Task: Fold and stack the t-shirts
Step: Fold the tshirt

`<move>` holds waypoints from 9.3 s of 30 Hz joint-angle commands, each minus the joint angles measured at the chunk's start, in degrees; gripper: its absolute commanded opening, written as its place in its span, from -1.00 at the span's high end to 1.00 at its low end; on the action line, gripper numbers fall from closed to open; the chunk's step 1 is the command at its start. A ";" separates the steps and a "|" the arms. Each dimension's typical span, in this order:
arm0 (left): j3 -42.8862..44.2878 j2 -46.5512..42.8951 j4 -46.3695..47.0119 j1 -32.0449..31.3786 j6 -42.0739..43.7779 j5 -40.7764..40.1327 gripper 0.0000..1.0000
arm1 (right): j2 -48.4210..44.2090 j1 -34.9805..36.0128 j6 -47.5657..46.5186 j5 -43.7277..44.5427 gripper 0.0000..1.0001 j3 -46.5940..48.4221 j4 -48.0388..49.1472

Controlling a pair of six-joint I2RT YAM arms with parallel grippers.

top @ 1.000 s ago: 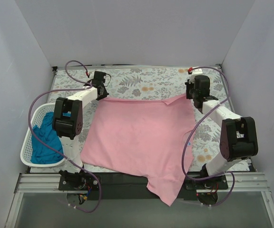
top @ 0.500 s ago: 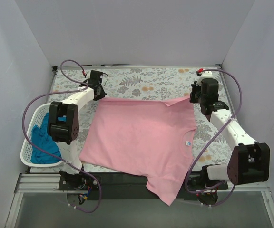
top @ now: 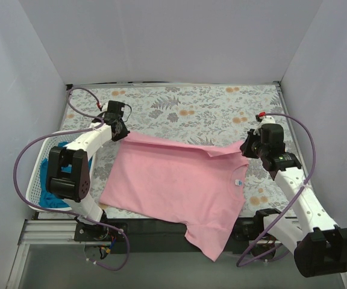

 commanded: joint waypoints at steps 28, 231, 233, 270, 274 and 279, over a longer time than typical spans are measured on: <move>-5.64 3.26 -2.05 0.37 -1.66 3.47 1.00 | -10.83 -0.03 11.03 -5.11 0.97 -11.49 -16.81; -18.11 -18.71 6.04 -1.57 1.50 -0.93 -0.03 | 36.37 41.72 5.85 6.32 0.97 22.51 -16.20; -18.03 -18.70 6.04 -1.65 1.50 -0.84 -0.03 | 36.37 41.72 6.73 5.35 0.97 22.69 -16.11; -8.37 -5.89 5.51 -1.65 0.98 9.27 -0.02 | 9.21 2.09 10.95 -9.06 0.13 -7.09 9.54; -6.78 -0.79 3.49 -1.66 -0.25 7.51 0.02 | 11.58 -4.06 12.44 -12.75 0.15 -12.28 13.77; -5.55 3.70 1.12 -1.39 -1.13 4.61 0.02 | 17.02 -10.56 12.53 -15.65 0.17 -16.94 18.51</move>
